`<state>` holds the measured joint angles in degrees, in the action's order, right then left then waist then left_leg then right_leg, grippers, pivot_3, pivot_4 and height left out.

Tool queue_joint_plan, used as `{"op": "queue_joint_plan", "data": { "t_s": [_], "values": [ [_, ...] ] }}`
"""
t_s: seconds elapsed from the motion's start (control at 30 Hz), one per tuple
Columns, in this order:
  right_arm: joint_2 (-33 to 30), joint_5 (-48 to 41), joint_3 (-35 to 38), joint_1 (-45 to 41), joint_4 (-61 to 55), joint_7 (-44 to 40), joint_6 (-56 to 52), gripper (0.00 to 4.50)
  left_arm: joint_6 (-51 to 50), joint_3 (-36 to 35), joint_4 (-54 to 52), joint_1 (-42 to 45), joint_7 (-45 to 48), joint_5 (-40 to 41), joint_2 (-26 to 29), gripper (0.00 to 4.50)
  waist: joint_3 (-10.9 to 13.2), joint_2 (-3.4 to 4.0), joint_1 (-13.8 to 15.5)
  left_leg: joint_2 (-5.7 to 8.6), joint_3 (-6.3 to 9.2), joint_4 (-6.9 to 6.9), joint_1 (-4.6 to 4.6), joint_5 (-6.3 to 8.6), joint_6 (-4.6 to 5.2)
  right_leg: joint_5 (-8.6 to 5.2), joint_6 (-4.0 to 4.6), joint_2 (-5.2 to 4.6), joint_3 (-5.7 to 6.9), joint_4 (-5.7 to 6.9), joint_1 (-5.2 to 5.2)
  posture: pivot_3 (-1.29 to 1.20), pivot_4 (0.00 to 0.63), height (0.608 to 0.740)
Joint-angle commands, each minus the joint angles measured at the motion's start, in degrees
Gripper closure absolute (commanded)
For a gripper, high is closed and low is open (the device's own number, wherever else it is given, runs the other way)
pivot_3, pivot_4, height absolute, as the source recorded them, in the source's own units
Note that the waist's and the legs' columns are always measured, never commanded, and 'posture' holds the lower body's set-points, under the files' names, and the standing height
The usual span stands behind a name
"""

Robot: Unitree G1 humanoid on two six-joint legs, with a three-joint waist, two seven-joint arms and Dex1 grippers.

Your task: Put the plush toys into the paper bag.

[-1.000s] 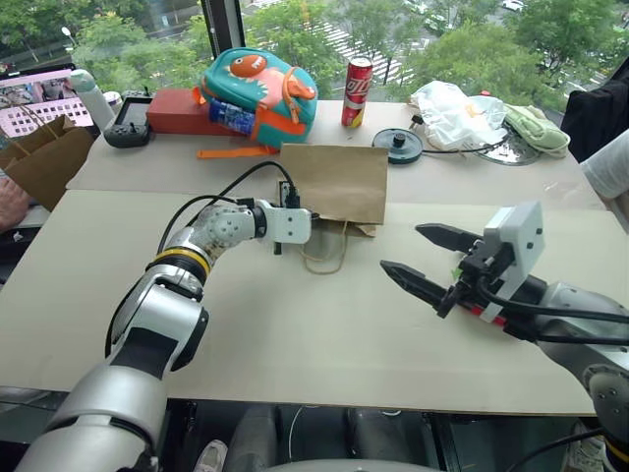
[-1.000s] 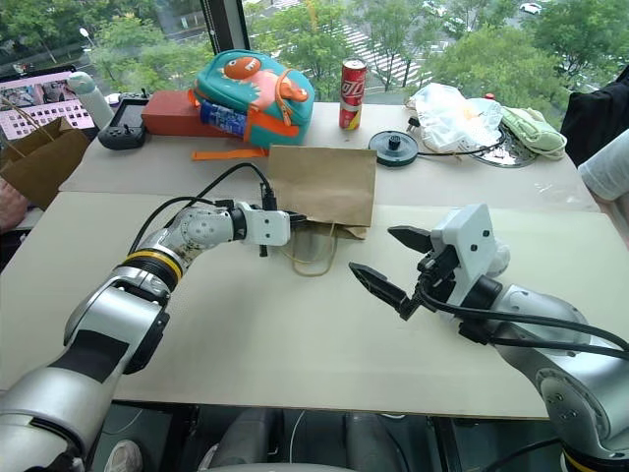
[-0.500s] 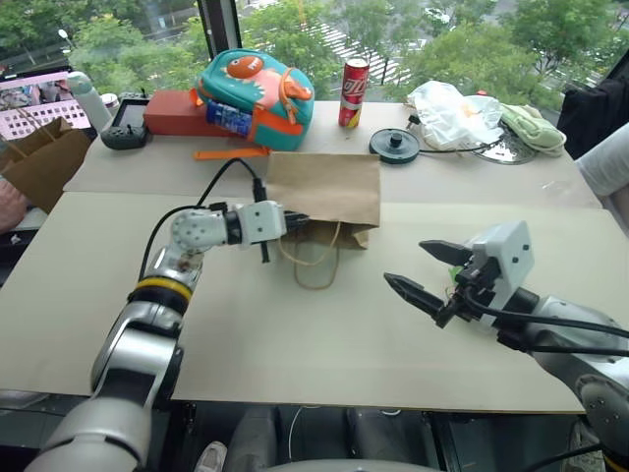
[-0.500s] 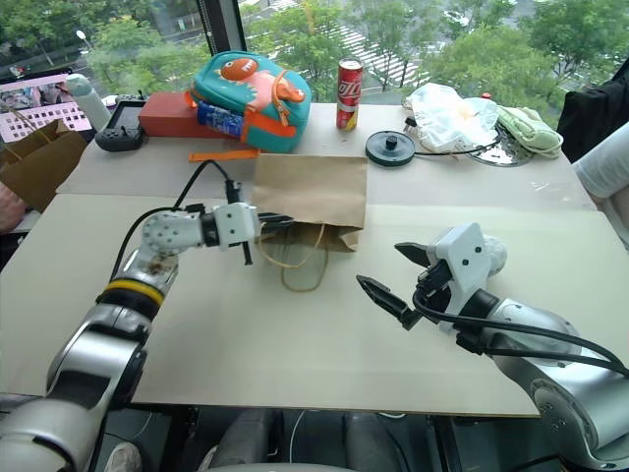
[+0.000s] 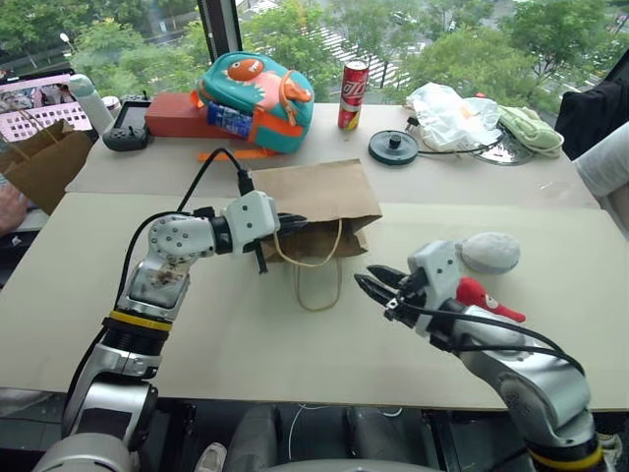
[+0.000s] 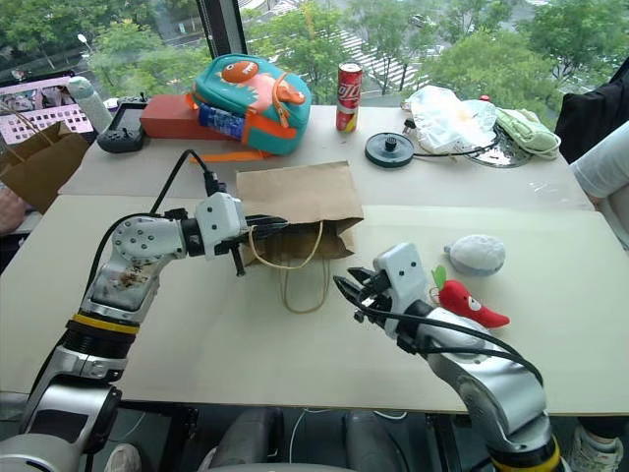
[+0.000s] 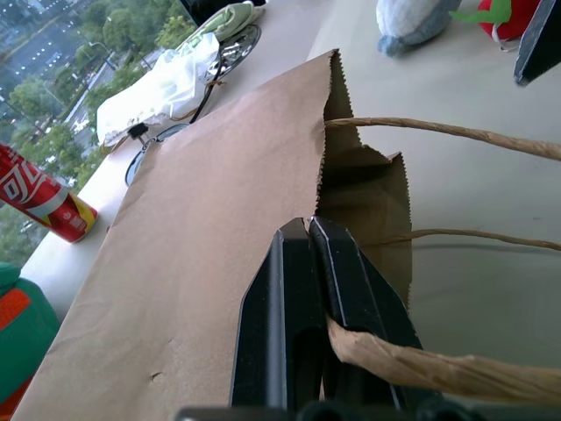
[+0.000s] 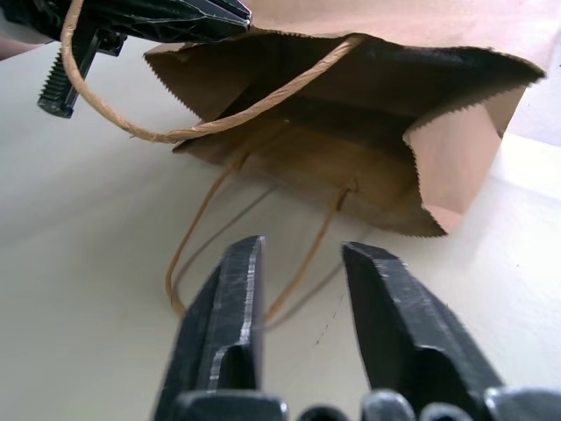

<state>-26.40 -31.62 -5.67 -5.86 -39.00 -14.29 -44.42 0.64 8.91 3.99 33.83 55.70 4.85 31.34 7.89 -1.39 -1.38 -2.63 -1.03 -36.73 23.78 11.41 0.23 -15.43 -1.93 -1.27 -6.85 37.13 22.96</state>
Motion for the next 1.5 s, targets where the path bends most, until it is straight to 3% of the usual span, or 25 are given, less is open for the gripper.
{"op": "queue_joint_plan", "data": {
  "t_s": [0.03, 0.3, 0.5, 0.63, 1.17, 1.5],
  "values": [
    [4.71, 4.55, -2.94, -4.45, 3.17, 3.02, 2.74, 4.44, -0.94, -0.84, -2.13, 0.65, -0.10, 1.58, -0.25, 4.50, 0.00, 0.00, -0.20, -0.01, 0.00, 0.01, 0.00, 0.00, 0.00, 0.00, 0.00, 0.01, 0.00, 0.01, 0.01, 0.00, 0.150, 0.733],
    [14.54, 14.96, -7.07, -13.29, 21.26, 4.92, 12.58, 4.48, -1.55, -0.70, -2.21, 1.25, 0.53, 2.63, -0.88, 4.50, -0.01, 0.01, -0.51, 0.00, -0.01, 0.01, 0.06, 0.00, 0.00, 0.01, 0.02, 0.00, 0.00, 0.00, 0.06, 0.00, 0.150, 0.733],
    [17.98, 20.13, -8.01, -18.33, 34.37, 2.85, 19.88, 4.48, -2.10, -1.22, -2.26, 2.13, 0.59, 3.36, -0.93, 4.50, -0.01, 0.01, -0.89, 0.00, 0.00, 0.03, 0.07, 0.00, 0.00, 0.02, 0.03, 0.00, 0.01, 0.00, 0.08, 0.00, 0.150, 0.733],
    [19.77, 21.76, -9.39, -19.71, 39.51, 0.92, 19.35, 4.48, -2.80, -2.01, -2.38, 3.17, 0.54, 4.34, -1.03, 4.50, -0.01, 0.02, -1.07, -0.01, 0.01, 0.04, 0.07, 0.00, 0.00, 0.02, 0.04, 0.00, 0.01, 0.02, 0.10, 0.00, 0.150, 0.733],
    [22.64, 21.83, -8.34, -17.39, 39.01, -1.25, 13.91, 4.48, -10.73, -8.56, 2.15, 10.65, -3.11, 9.55, -1.97, 4.50, -0.01, 0.02, -1.18, -0.01, 0.05, 0.07, 0.08, 0.00, 0.00, 0.02, 0.04, 0.00, 0.03, 0.04, 0.12, 0.00, 0.150, 0.733],
    [22.62, 22.75, -7.86, -17.20, 38.41, -0.98, 13.63, 4.48, -14.48, -8.46, 0.05, 9.92, -3.97, 11.07, -2.66, 4.50, -0.01, 0.02, -1.22, 0.00, 0.05, 0.08, 0.08, 0.00, 0.00, 0.02, 0.04, 0.00, 0.02, 0.04, 0.13, 0.00, 0.150, 0.733]
  ]
}}
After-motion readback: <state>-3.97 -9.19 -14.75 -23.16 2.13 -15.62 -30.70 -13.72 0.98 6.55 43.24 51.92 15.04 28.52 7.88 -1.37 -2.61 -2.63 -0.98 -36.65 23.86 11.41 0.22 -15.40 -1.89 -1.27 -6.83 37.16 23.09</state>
